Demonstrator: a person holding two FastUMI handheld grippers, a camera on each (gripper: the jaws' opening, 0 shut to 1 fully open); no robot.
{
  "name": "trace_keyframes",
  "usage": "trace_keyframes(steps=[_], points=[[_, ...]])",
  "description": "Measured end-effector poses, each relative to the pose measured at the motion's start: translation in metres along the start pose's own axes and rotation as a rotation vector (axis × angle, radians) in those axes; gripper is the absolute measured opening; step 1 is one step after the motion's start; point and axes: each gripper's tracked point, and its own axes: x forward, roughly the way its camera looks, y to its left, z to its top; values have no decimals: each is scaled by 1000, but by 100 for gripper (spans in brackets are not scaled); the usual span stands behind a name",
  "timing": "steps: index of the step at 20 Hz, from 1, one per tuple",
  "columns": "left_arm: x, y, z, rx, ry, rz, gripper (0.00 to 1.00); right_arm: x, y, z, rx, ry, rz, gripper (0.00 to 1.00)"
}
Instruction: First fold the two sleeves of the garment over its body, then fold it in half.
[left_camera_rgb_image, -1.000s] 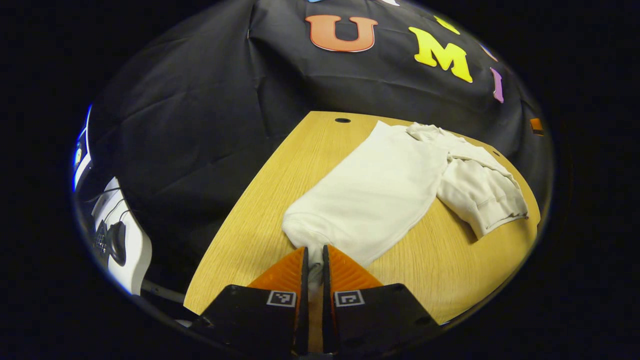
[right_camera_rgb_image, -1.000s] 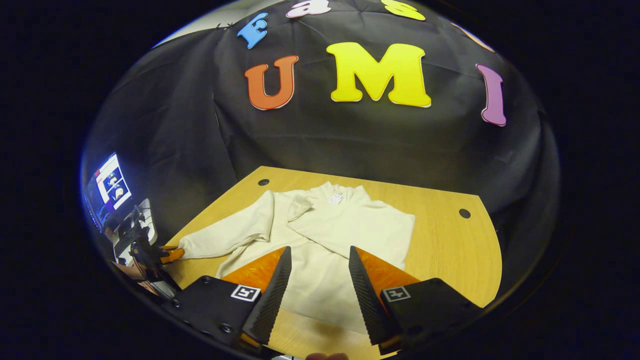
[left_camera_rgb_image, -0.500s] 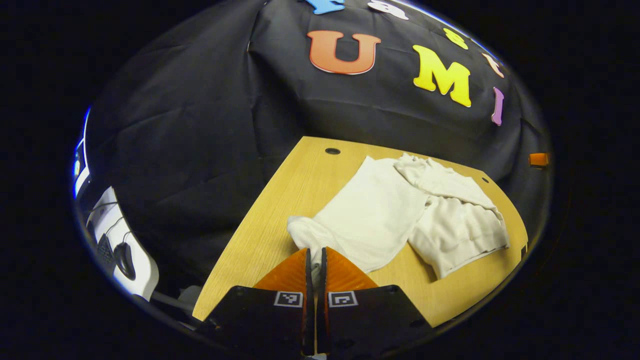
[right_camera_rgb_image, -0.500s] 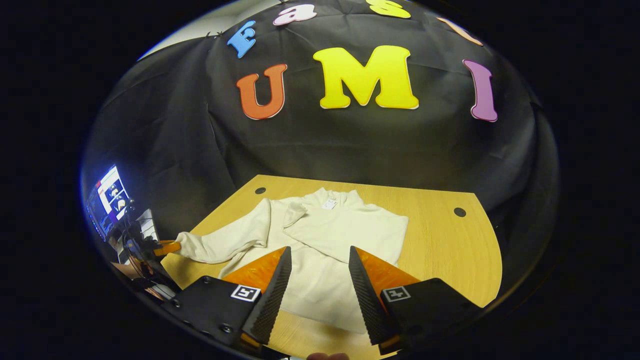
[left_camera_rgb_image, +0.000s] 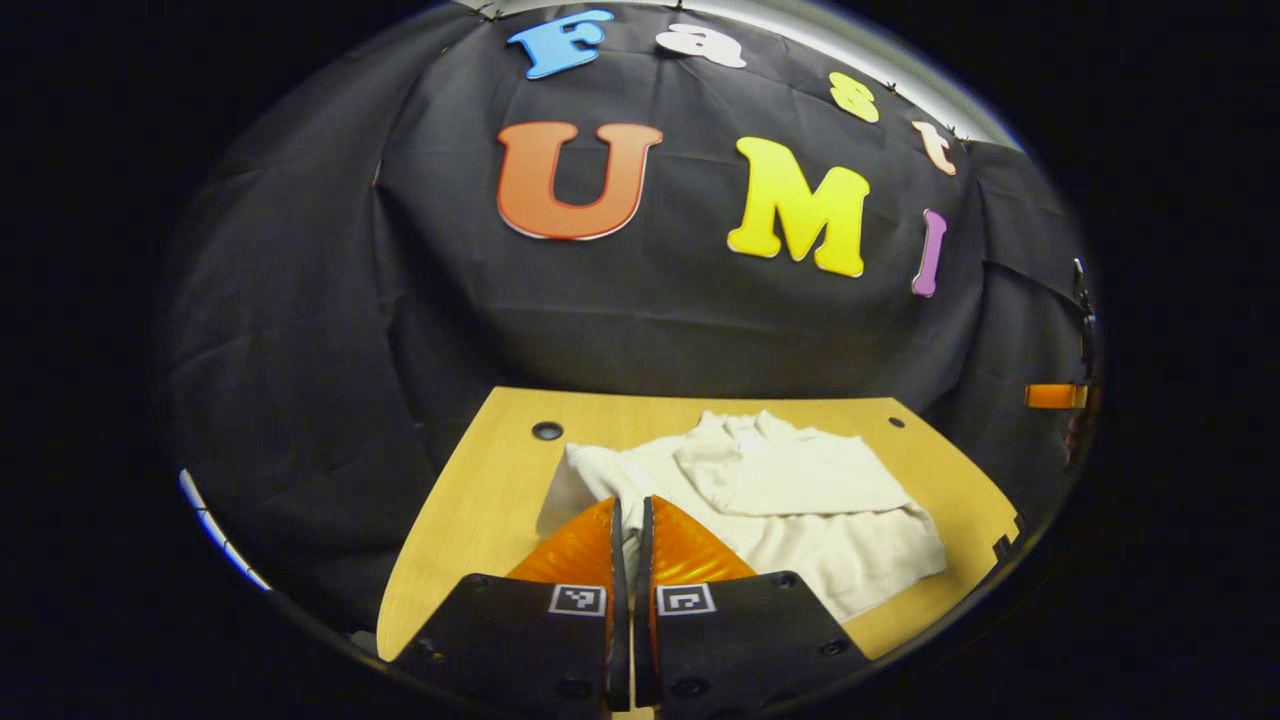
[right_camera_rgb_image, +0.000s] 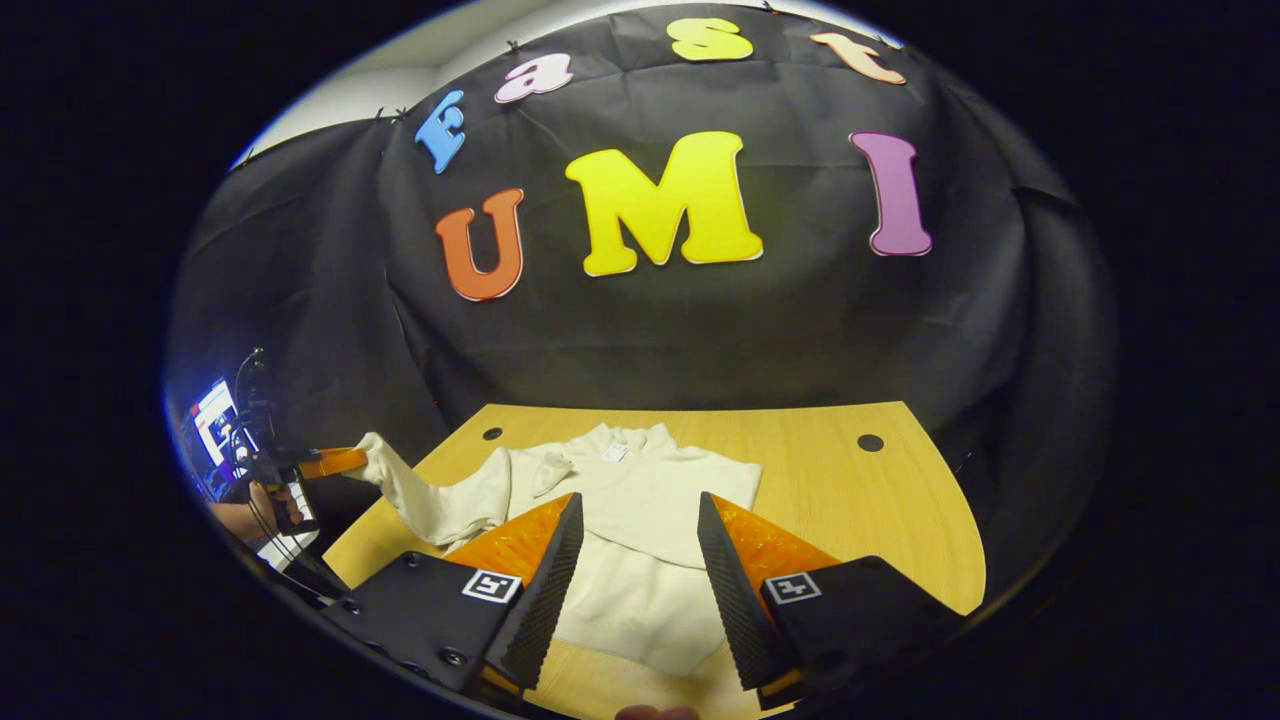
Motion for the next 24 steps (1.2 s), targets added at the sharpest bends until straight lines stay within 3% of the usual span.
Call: trace_keyframes(steps=[5,9,14,16,24], points=[[56,-88,66,38,-72,-152,5,-36,-54,3,84,-81,-82,73],[96,-157,79,73,-65,-270,5,-63,-87,-1,139,-104,-116,74],[145,-241,59,111,8,-408,5,-94,-119,-7,79,-115,-194,73],[165,-269,45,114,45,-444,5,-101,-131,-19,50,-82,-232,82],[228,-337,-27,167,168,-505,5,-130,-173,-25,66,-56,-383,83]])
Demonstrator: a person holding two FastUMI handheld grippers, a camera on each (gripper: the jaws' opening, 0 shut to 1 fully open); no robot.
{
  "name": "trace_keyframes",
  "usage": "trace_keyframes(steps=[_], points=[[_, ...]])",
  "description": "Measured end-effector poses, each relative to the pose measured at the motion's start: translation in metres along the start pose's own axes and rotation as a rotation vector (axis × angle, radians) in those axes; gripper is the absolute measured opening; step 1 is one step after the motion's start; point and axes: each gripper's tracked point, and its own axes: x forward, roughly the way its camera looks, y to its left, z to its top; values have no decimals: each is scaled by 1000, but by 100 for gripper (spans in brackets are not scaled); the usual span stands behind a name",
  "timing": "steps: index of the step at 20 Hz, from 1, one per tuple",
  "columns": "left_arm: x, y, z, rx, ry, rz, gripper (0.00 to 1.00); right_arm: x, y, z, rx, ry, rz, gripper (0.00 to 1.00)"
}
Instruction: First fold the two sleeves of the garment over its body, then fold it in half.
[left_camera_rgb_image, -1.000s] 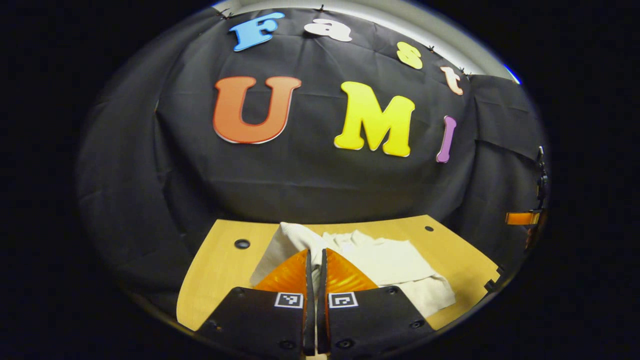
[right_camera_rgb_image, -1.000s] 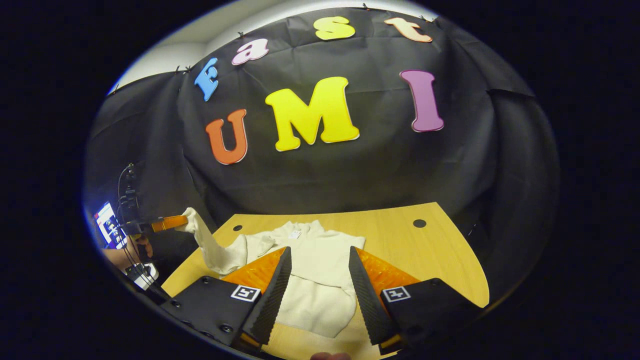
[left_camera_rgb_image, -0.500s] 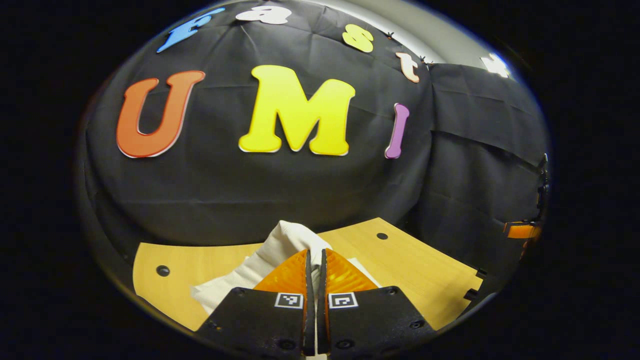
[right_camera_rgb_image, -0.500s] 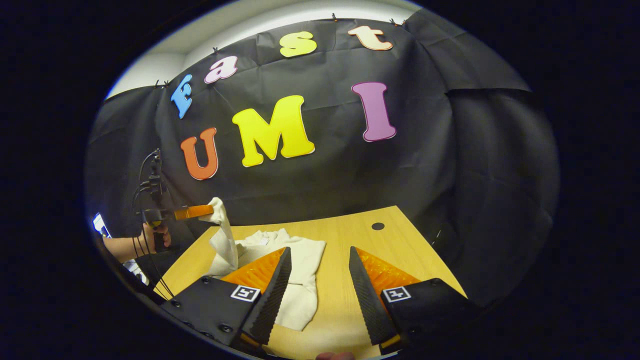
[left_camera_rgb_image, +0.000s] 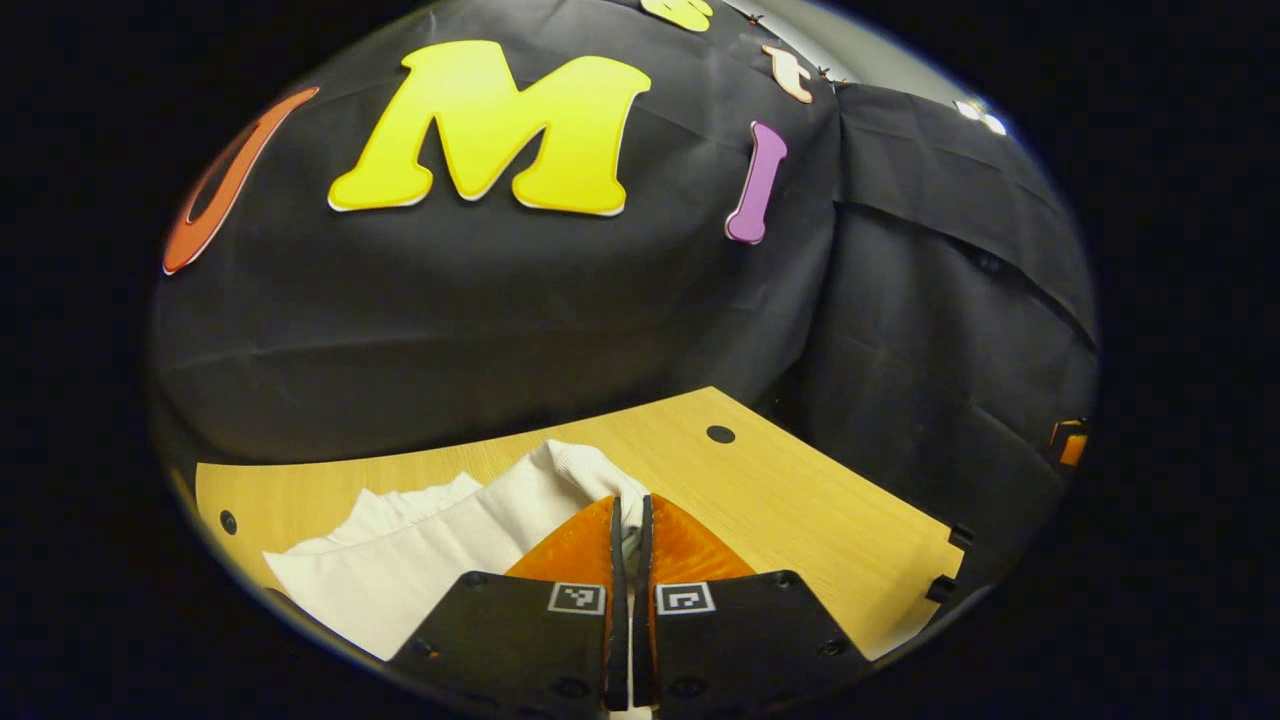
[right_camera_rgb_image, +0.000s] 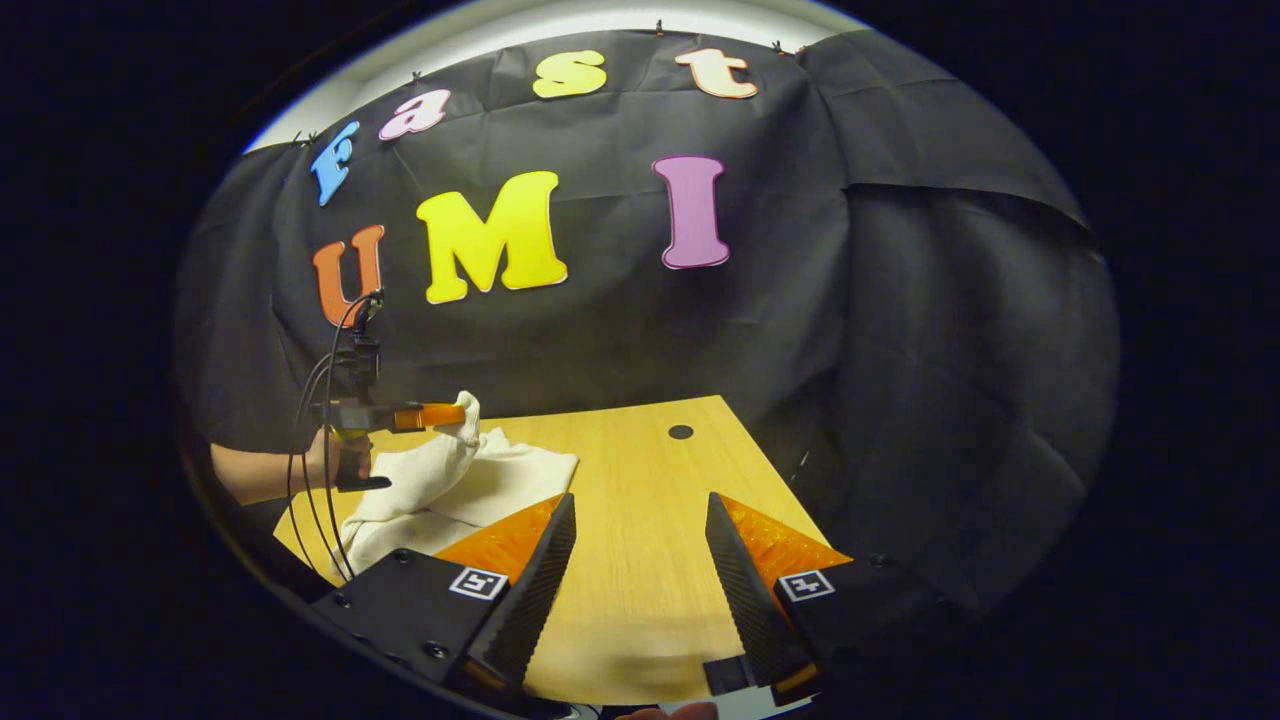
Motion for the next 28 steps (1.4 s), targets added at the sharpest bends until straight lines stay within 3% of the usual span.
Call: trace_keyframes(steps=[4,9,13,15,17,21,28], points=[[49,-11,-45,34,96,-4,5,-6,-15,-6,-15,35,-55,83],[89,-4,-98,-50,187,29,6,-16,-23,-3,-87,37,-106,84],[94,-6,-119,-82,246,7,22,-14,-17,6,-92,16,-99,84],[86,-9,-119,-62,249,13,83,-8,-9,9,-91,8,-80,84],[71,-12,-110,-34,207,33,98,-3,-1,14,-101,-3,-56,84],[22,-11,-70,18,90,103,99,9,25,27,-105,-32,23,84],[-100,12,4,38,-98,329,98,39,93,29,-131,-36,210,84]])
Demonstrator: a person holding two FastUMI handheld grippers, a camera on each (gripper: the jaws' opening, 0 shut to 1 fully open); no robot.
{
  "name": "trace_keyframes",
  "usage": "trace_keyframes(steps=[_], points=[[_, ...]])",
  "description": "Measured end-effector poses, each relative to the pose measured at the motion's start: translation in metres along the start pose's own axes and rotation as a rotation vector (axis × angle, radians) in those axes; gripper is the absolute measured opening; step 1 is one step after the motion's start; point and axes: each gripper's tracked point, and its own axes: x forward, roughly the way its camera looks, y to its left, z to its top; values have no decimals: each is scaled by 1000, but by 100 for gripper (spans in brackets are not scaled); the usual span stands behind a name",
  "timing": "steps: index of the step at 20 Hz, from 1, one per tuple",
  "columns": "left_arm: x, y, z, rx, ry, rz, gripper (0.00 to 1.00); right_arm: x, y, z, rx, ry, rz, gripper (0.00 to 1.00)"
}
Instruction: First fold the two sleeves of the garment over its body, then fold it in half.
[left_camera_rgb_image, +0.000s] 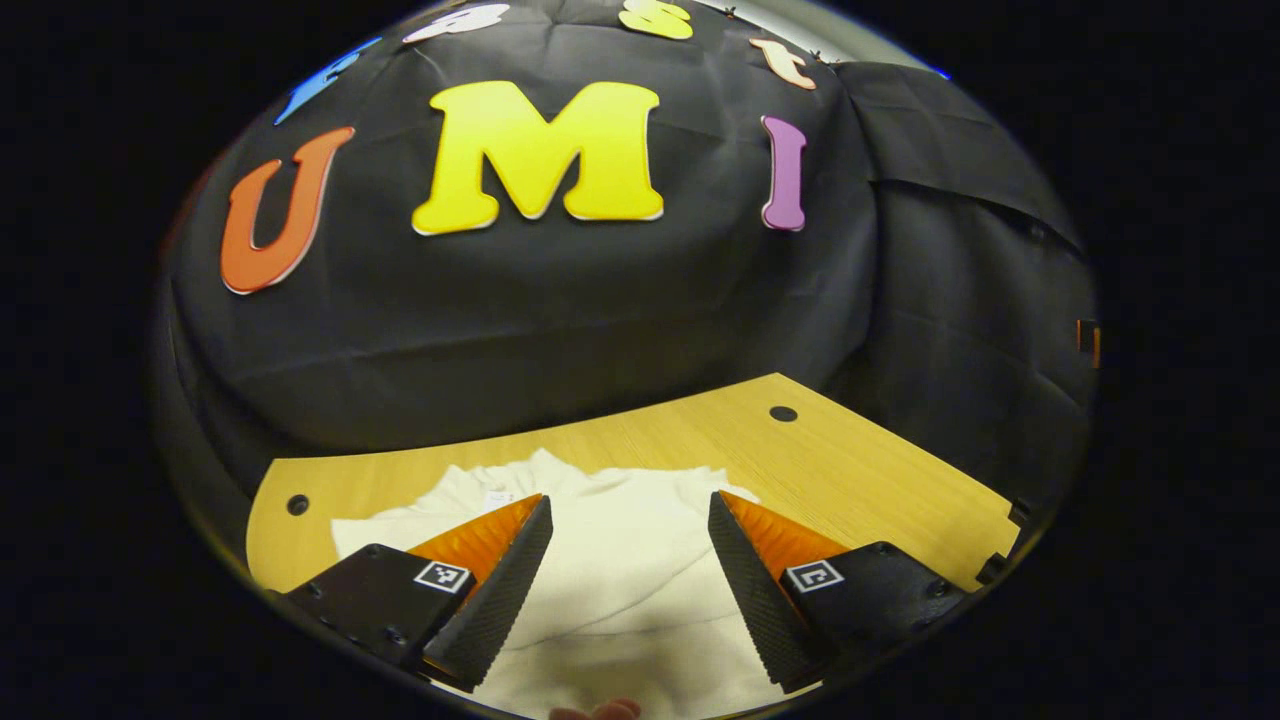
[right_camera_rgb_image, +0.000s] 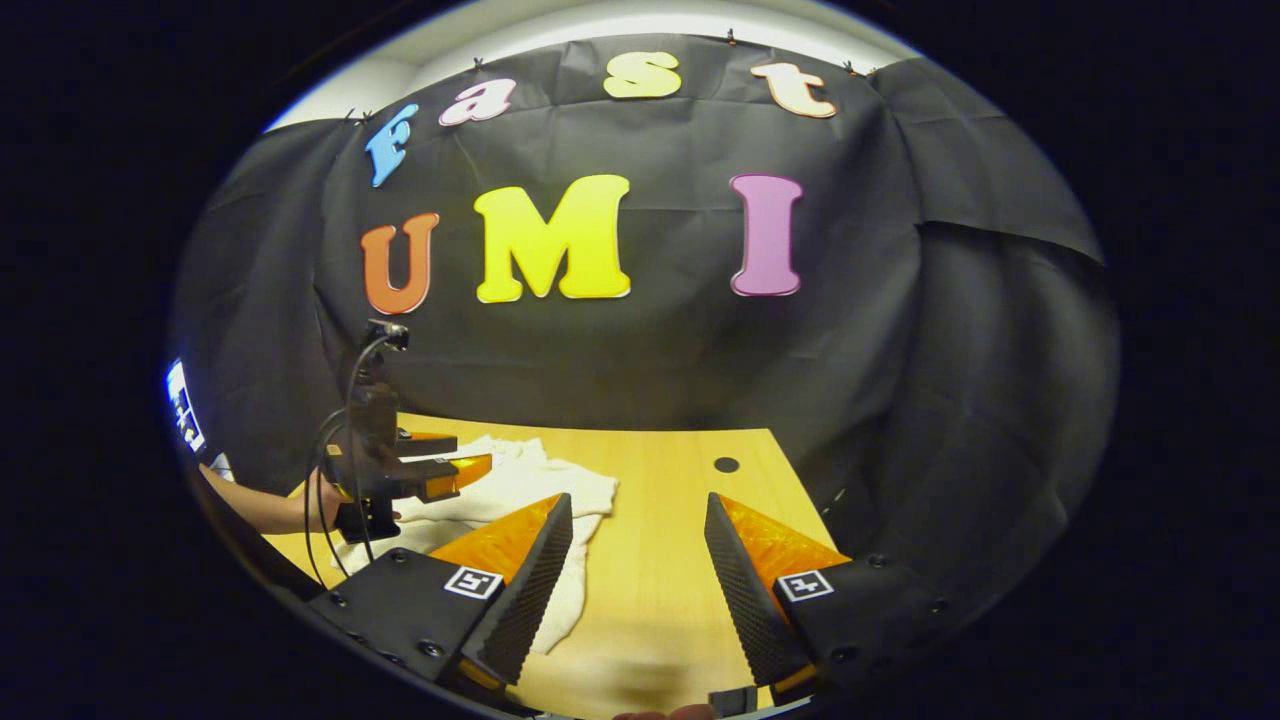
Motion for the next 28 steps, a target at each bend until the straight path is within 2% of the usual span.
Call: trace_keyframes(steps=[5,12,17,23,28], points=[[-81,50,-10,-60,-6,148,98,28,49,-10,-24,22,118,84],[-162,107,-79,-137,100,264,98,48,82,-52,-51,121,184,84],[-192,121,-149,-202,255,256,99,55,84,-103,-79,234,181,84],[-198,116,-242,-364,493,215,99,58,70,-182,-90,422,150,84],[-192,114,-271,-480,541,182,99,58,60,-234,-53,551,98,84]])
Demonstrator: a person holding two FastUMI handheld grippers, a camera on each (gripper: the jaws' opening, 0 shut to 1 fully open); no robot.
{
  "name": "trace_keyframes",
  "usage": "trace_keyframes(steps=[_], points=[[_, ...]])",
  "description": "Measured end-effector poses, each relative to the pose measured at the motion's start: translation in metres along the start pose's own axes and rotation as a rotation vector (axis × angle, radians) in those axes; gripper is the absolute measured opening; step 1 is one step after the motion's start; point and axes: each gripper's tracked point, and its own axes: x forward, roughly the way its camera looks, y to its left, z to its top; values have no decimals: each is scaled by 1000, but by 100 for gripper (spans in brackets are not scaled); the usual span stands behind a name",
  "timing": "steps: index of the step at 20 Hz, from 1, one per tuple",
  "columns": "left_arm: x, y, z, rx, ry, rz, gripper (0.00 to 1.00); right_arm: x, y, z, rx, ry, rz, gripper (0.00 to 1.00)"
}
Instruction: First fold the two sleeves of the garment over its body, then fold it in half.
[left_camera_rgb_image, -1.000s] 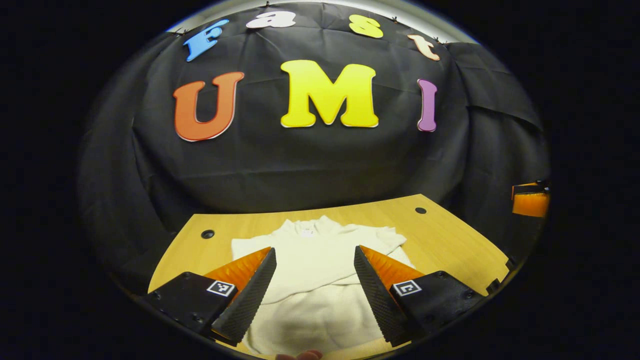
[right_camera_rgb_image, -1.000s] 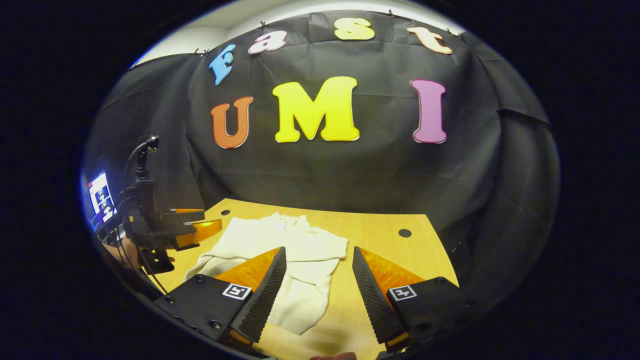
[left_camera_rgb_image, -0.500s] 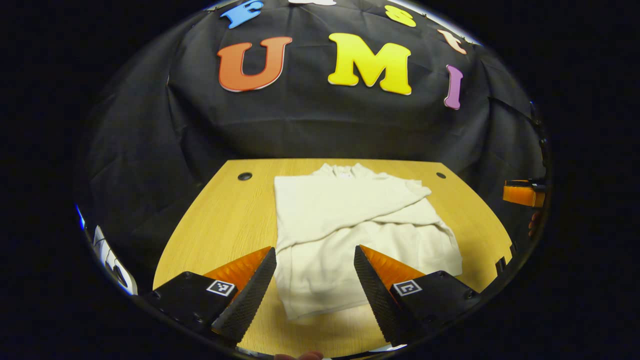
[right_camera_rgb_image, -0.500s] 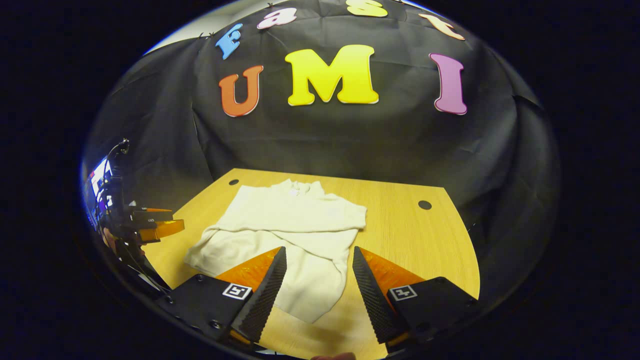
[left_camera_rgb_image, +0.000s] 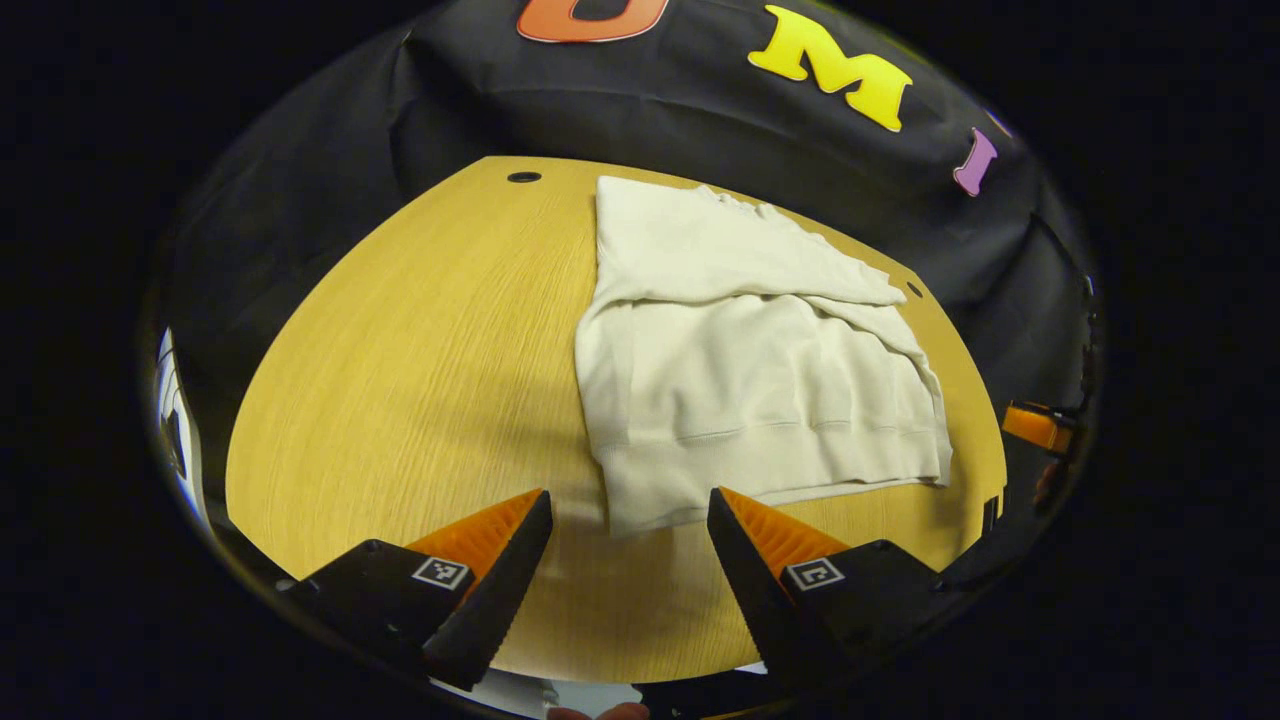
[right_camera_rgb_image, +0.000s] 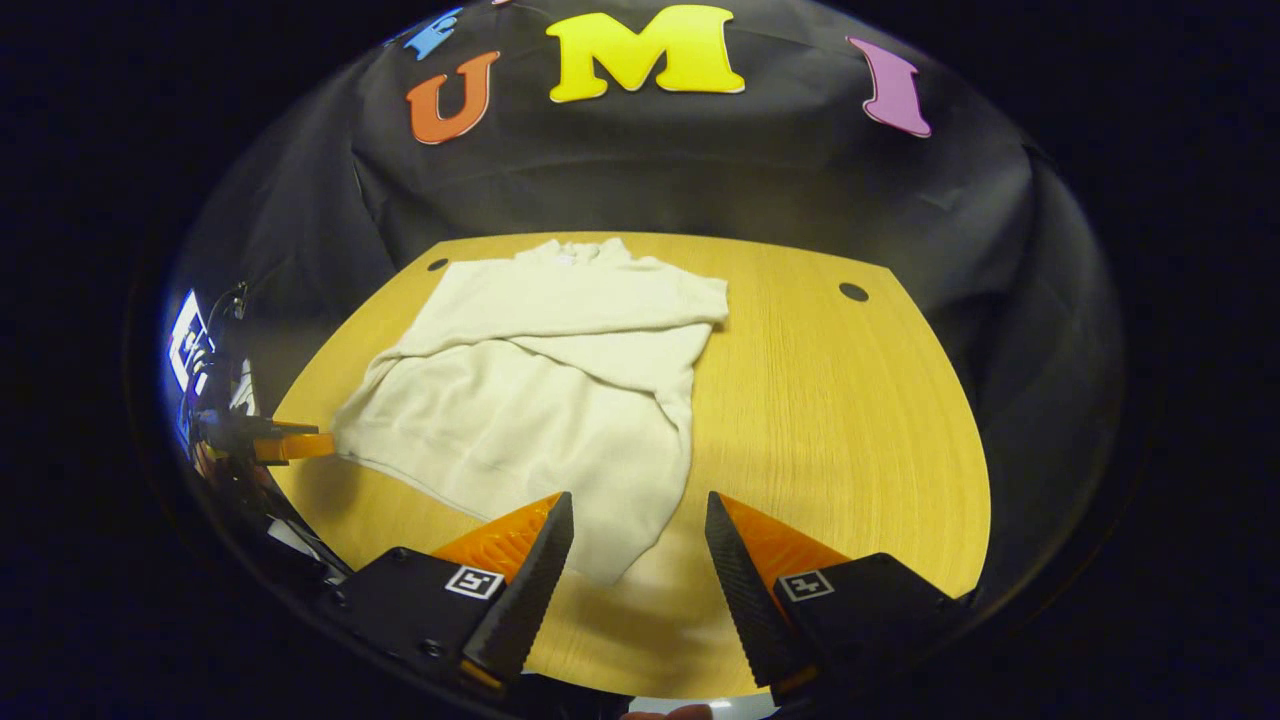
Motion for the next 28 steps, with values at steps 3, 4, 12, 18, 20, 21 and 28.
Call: trace_keyframes(steps=[3,4,12,18,20,21,28], points=[[9,-7,8,-46,2,-43,99,20,0,-27,44,92,-12,90],[13,-11,10,-67,4,-62,99,26,1,-33,62,118,-13,92],[23,-24,22,-155,53,-114,95,69,26,-55,100,219,-49,92],[31,-4,15,-207,127,-41,67,78,26,-48,102,222,-93,87],[30,1,15,-208,148,-30,37,79,31,-46,129,215,-62,83],[32,3,15,-203,162,-19,29,79,30,-45,165,221,-60,55],[20,-21,42,-167,99,-79,3,72,36,-32,269,203,-3,10]])
